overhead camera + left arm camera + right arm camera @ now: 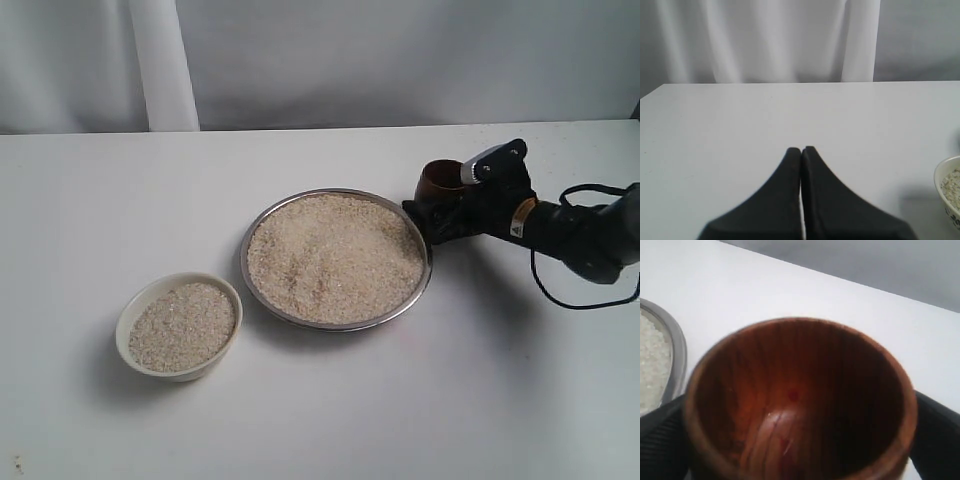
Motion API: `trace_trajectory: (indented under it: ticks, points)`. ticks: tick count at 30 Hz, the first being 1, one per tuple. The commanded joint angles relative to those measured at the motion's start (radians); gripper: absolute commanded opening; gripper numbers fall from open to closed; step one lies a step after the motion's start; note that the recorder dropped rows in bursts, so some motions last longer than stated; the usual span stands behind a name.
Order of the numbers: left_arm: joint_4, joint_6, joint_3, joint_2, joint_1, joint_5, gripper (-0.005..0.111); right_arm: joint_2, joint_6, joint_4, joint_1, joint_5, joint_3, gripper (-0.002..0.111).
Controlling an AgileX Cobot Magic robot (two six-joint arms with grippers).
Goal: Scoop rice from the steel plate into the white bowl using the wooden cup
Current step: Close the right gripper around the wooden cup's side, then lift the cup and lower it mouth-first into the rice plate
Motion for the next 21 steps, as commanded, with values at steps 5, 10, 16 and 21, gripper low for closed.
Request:
trace_trajectory:
  ticks: [5,10,16,21]
  points:
    - [0.0,-0.004,0.002,-0.003,-0.003,-0.006,0.0,-0.003,-0.02,0.061,0.023,0.104,-0.03,0.085]
    - [0.0,-0.004,0.002,-0.003,-0.003,-0.006,0.0,-0.003,-0.02,0.061,0.023,0.099,-0.03,0.066]
    - [0.0,-0.004,0.002,-0.003,-0.003,-0.006,0.0,-0.003,-0.02,0.061,0.023,0.071,-0.03,0.066]
    - [0.0,-0.004,0.002,-0.003,-0.003,-0.006,0.0,-0.003,-0.024,0.069,0.023,0.062,-0.03,0.042]
